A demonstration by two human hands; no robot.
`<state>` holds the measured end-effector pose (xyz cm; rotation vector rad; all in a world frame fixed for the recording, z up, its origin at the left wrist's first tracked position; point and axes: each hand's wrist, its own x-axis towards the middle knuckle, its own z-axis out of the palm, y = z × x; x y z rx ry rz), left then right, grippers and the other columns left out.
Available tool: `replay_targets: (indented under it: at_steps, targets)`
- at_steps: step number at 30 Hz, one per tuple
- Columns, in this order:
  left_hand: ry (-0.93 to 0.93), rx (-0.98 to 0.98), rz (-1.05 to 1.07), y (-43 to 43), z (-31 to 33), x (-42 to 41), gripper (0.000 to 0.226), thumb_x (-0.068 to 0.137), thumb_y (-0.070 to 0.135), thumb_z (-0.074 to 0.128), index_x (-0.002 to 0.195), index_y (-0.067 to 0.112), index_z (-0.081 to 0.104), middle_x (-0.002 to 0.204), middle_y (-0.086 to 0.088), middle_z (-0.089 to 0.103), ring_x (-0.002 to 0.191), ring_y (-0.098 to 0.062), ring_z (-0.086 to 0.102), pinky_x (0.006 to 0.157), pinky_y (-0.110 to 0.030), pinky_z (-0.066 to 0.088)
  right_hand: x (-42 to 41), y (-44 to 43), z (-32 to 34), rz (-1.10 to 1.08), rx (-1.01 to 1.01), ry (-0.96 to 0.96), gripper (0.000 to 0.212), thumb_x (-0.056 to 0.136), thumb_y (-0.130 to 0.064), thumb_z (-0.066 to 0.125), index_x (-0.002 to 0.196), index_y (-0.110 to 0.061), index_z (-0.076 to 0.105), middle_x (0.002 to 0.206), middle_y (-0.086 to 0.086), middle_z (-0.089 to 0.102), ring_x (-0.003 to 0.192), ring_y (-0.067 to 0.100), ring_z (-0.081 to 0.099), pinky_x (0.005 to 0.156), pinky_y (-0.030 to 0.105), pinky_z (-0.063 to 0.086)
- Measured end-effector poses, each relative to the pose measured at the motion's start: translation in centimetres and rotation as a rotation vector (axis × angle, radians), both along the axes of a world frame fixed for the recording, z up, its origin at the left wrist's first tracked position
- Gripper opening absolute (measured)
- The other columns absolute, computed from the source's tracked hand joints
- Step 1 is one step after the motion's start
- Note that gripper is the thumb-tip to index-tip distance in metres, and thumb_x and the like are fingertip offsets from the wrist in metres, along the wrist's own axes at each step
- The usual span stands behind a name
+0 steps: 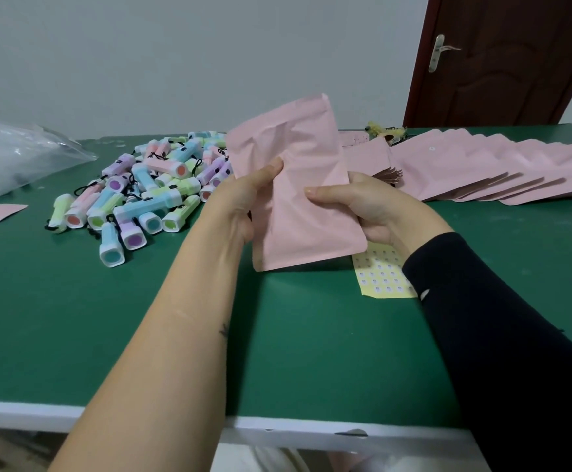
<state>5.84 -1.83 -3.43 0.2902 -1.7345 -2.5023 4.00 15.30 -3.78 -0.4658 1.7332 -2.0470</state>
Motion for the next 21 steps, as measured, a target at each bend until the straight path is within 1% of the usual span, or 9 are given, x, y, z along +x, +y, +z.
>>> replay_targets:
  at_steps: [4,6,8,10,12,15,17,19,21]
  targets:
    - [0.037,-0.015,0.062,0.3,-0.4,-0.1,0.043,0.084,0.018,0.076,0.124,0.006,0.064,0.114,-0.012,0.072,0.100,-0.027,0.071,0.090,-0.044,0.056,0.0,-0.2,0.0,-0.052,0.027,-0.038,0.015,0.091,-0.006,0.063,0.106,-0.007,0.064,0.093,0.006,0.076,0.083,0.021,0.074,0.066,0.032,0.060]
    - [0.100,-0.217,0.207,0.5,-0.6,-0.1,0.059,0.085,0.029,0.076,0.136,0.011,0.052,0.130,-0.006,0.063,0.115,-0.020,0.063,0.102,-0.037,0.048,-0.1,-0.7,0.1,-0.198,-0.020,-0.014,0.008,0.094,-0.006,0.059,0.101,-0.009,0.063,0.085,0.003,0.076,0.077,0.018,0.074,0.064,0.031,0.059]
    - [0.223,-0.443,0.326,1.0,-0.3,0.2,0.067,0.089,0.038,0.070,0.146,0.020,0.038,0.143,0.001,0.049,0.129,-0.011,0.049,0.105,-0.029,0.039,-0.5,-1.0,0.3,-0.406,-0.148,0.047,0.010,0.097,-0.005,0.054,0.103,-0.008,0.061,0.089,0.003,0.075,0.085,0.018,0.073,0.075,0.033,0.059]
    - [0.340,-0.477,0.204,1.7,0.0,0.5,0.069,0.093,0.041,0.064,0.150,0.026,0.030,0.147,0.006,0.043,0.135,-0.006,0.043,0.104,-0.026,0.038,-0.7,-1.4,0.8,-0.493,-0.232,0.104,0.017,0.098,-0.007,0.051,0.115,-0.009,0.057,0.103,0.005,0.071,0.098,0.019,0.069,0.089,0.035,0.055]
    - [0.339,-0.382,-0.036,2.6,0.0,0.7,0.071,0.093,0.044,0.062,0.152,0.026,0.027,0.145,0.006,0.047,0.130,-0.008,0.049,0.101,-0.029,0.043,-0.1,-2.1,1.1,-0.360,-0.261,0.125,0.022,0.098,-0.013,0.051,0.118,-0.008,0.058,0.102,0.004,0.071,0.095,0.014,0.069,0.086,0.029,0.054]
    - [0.313,-0.252,-0.208,2.7,0.1,0.7,0.058,0.092,0.045,0.063,0.136,0.013,0.043,0.119,-0.006,0.067,0.106,-0.019,0.066,0.088,-0.034,0.054,0.8,-2.6,1.4,-0.098,-0.196,0.127,0.038,0.091,-0.025,0.048,0.119,-0.005,0.063,0.101,0.003,0.066,0.087,0.006,0.065,0.075,0.022,0.053]
    - [0.285,-0.112,-0.194,2.1,0.2,0.6,0.048,0.095,0.041,0.059,0.128,0.007,0.054,0.120,-0.010,0.069,0.111,-0.020,0.066,0.096,-0.037,0.052,0.7,-2.1,1.3,-0.030,-0.170,0.128,0.034,0.088,-0.029,0.053,0.115,-0.014,0.067,0.107,-0.004,0.067,0.098,0.003,0.062,0.087,0.027,0.050]
    - [0.240,0.065,-0.169,1.3,0.4,0.6,0.033,0.101,0.033,0.051,0.113,0.006,0.065,0.109,-0.008,0.074,0.103,-0.019,0.070,0.087,-0.032,0.057,0.2,-1.5,1.2,-0.135,-0.120,0.159,0.027,0.090,-0.023,0.056,0.114,-0.023,0.069,0.111,-0.007,0.069,0.107,0.006,0.062,0.093,0.031,0.046]
    - [0.206,0.207,-0.155,0.4,0.4,0.5,0.026,0.102,0.025,0.048,0.110,0.006,0.065,0.105,-0.008,0.075,0.099,-0.022,0.072,0.083,-0.034,0.059,-0.3,-0.7,0.9,-0.357,0.058,0.242,0.037,0.091,-0.019,0.060,0.127,-0.025,0.062,0.117,-0.008,0.065,0.106,0.009,0.060,0.091,0.029,0.046]
